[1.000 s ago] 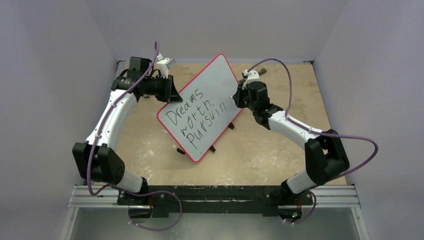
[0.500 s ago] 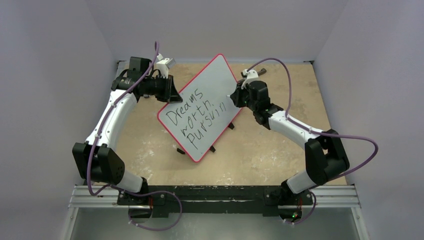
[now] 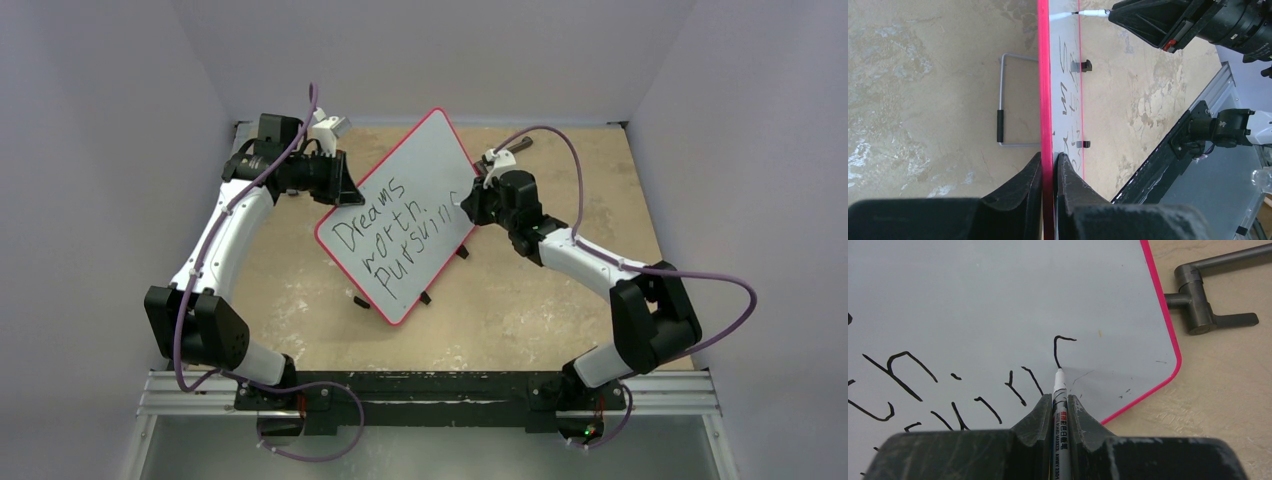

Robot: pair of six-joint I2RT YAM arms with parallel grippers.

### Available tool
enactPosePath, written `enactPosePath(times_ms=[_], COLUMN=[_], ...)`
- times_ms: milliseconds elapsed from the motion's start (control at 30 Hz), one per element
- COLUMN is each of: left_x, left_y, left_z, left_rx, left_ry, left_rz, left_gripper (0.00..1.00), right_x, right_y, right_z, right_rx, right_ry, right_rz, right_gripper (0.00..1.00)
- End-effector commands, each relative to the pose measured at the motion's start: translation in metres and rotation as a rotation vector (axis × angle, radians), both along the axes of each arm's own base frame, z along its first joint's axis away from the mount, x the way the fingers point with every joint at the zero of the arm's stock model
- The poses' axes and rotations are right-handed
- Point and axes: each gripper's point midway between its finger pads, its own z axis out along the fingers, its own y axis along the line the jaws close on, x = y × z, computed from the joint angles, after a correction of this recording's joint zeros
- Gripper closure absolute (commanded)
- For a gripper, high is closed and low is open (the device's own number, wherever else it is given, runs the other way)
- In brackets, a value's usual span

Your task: Write a sentence on the whiteboard

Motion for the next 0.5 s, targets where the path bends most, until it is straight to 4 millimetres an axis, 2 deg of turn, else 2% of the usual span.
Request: enactPosePath(times_ms=[0, 233, 467], left_x=[0.001, 0.001, 0.001], left_y=[-0.004, -0.005, -0.005], left_z=[0.031, 0.030, 0.031], left_rx=[-0.003, -0.002, -0.001], left_ry=[-0.137, -0.134, -0.136], left_rz=[-0.038, -0.040, -0.039], left_gripper=[1.00, 1.00, 1.00], right_x=[-0.004, 0.005, 0.021], right_y=[0.002, 0.000, -0.001], right_z=[0.008, 0.004, 0.018], right_rx=[0.015, 0.000, -0.014], right_ry=[-0.018, -0.005, -0.035], right_rz=[0.017, -0.020, -0.055], right_gripper=[1.00, 1.00, 1.00])
